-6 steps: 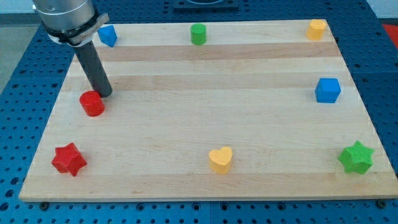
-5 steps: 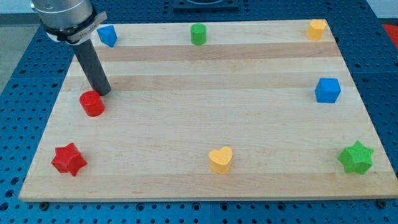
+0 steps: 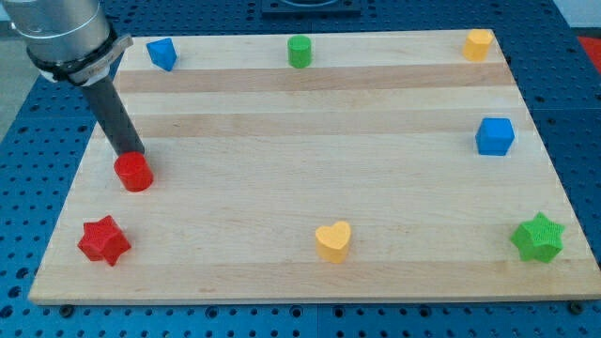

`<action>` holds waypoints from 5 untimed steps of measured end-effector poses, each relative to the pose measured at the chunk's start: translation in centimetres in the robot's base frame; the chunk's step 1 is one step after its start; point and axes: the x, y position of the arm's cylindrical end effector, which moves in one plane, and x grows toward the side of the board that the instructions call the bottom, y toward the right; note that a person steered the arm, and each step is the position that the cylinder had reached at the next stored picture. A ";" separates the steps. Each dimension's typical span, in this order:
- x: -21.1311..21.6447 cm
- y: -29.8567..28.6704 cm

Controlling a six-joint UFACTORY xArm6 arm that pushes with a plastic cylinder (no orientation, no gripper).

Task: Move red circle towards the red star

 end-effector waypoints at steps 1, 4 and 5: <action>0.7 0.0; 2.5 0.0; 3.9 0.0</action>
